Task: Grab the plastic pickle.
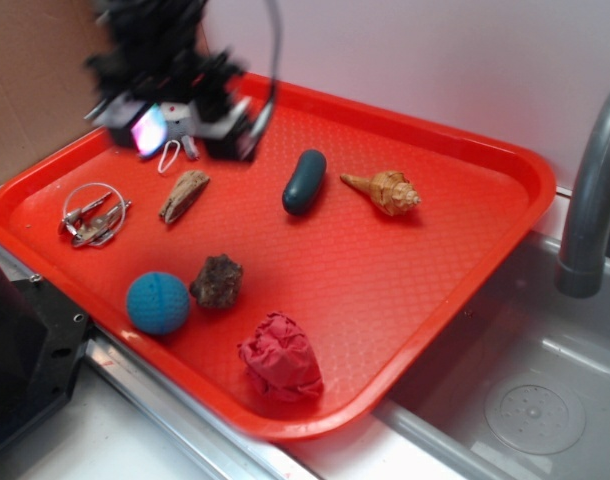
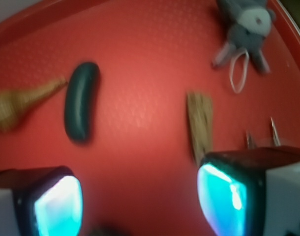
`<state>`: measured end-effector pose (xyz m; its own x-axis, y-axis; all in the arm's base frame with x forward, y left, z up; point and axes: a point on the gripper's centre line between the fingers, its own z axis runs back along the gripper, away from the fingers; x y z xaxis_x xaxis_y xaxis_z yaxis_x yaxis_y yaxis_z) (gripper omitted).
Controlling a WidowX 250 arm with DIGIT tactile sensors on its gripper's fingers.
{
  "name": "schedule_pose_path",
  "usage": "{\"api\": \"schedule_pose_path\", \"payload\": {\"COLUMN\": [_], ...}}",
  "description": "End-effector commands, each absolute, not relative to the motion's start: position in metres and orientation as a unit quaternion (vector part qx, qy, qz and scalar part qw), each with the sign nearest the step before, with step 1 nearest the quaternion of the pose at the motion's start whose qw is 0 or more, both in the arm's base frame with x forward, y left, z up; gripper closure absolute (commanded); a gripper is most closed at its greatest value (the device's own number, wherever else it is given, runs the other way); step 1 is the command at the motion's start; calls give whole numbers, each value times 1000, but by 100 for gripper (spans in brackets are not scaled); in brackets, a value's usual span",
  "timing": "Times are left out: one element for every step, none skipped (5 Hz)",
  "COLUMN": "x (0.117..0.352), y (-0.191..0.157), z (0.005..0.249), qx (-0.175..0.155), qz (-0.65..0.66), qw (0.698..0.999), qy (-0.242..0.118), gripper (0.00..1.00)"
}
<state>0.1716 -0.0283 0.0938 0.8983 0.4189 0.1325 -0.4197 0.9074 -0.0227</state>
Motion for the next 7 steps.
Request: {"api": "schedule_pose_path", "payload": {"x": [193, 193, 193, 193, 216, 247, 271], "y": [-36, -36, -36, -36, -46, -58, -64], "z": [77, 77, 77, 77, 90, 81, 71], "qx": [0, 0, 0, 0, -20, -39, -28], "qz": [165, 165, 165, 165, 172, 187, 209], "qw": [983, 983, 983, 983, 983, 980, 976], "qy": [-81, -81, -81, -81, -57, -51, -50], "gripper": [0, 0, 0, 0, 0, 0, 0]}}
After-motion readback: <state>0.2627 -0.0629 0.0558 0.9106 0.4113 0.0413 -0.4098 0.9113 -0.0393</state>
